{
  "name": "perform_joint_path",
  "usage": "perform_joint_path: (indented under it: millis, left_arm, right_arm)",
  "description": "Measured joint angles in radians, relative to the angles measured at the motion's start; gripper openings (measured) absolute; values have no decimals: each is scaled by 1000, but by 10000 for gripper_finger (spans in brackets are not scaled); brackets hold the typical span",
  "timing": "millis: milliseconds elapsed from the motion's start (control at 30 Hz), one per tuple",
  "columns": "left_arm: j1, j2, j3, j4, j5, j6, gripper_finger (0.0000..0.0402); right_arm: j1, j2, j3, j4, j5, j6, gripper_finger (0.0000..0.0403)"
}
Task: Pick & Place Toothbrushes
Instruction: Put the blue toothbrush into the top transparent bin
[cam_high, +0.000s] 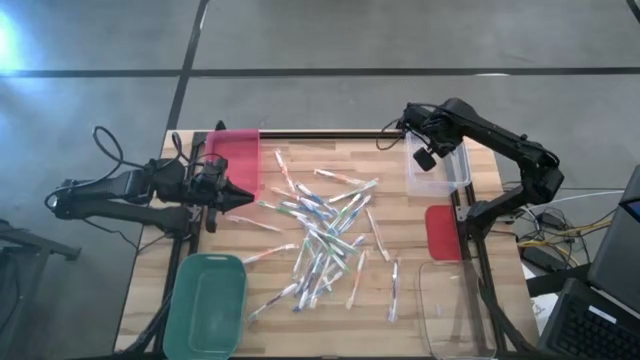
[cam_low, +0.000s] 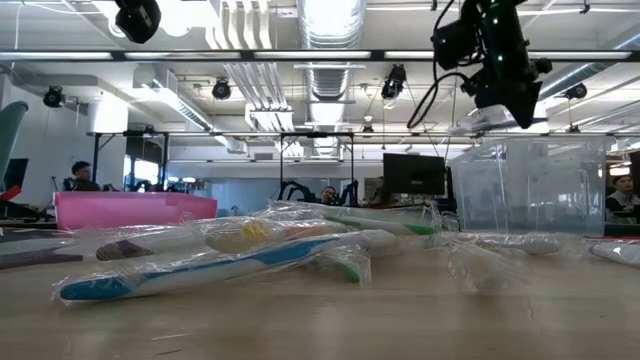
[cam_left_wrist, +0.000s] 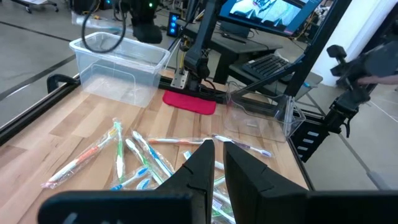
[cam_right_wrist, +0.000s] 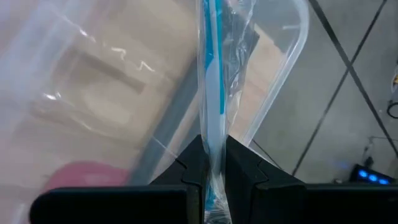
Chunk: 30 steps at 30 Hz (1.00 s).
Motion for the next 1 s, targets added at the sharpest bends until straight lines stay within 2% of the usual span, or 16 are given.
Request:
perform_joint_path:
  millis: [233, 567, 1000]
  left_arm:
    - [0, 0, 0, 0, 0, 0, 39]
    - [1, 0, 0, 0, 0, 0, 39]
    - [1, 0, 0, 0, 0, 0, 39]
  right_arm:
    - [0, -1, -94, 4, -46, 5, 29]
    - [0, -2, -179, 8, -49, 8, 29]
    - [-1, -2, -189, 16, -48, 13, 39]
